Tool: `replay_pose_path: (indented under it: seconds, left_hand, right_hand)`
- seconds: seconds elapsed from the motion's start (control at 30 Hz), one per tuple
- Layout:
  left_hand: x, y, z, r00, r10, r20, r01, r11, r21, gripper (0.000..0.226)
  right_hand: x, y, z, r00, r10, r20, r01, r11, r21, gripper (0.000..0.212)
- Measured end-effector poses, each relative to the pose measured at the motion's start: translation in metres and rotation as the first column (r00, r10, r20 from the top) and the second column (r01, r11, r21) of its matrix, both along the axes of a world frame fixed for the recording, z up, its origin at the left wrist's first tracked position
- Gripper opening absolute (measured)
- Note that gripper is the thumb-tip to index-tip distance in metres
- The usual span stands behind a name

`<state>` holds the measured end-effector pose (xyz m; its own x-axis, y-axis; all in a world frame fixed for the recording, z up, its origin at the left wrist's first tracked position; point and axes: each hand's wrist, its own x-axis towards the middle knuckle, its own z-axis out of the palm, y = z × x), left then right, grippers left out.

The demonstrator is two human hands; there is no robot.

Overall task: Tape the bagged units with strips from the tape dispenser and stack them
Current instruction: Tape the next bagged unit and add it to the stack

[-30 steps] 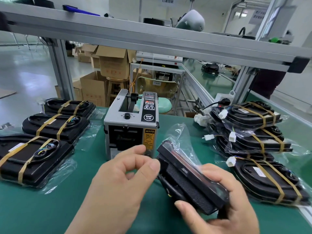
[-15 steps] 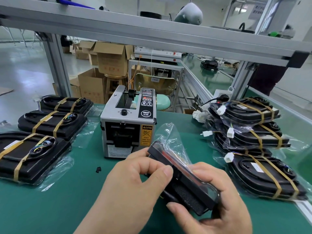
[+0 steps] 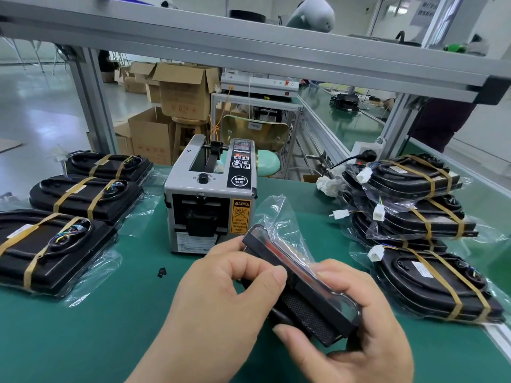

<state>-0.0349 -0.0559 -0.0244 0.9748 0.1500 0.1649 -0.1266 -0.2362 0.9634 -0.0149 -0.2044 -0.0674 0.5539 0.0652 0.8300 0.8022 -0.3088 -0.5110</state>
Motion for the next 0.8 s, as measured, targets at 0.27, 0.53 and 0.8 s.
replay_pose_path:
  seconds: [0.27,0.53,0.8]
  left_hand:
    - [-0.002,-0.01,0.0,0.992,0.111,0.063,-0.113,0.993,0.025,0.008]
    - [0.004,-0.01,-0.011,0.973,0.231,-0.012,-0.231,0.971,-0.06,0.043]
    - [0.015,-0.007,-0.021,0.986,-0.063,-0.157,0.001,0.93,-0.367,0.096]
  right_hand:
    - [0.0,-0.001,-0.002,1.0,-0.021,-0.007,0.021,1.0,0.002,0.057]
    - [-0.002,0.0,-0.003,0.999,-0.023,-0.036,0.025,0.999,0.036,0.058]
    - [-0.002,-0.001,0.0,0.998,0.012,-0.065,-0.008,0.998,0.062,0.055]
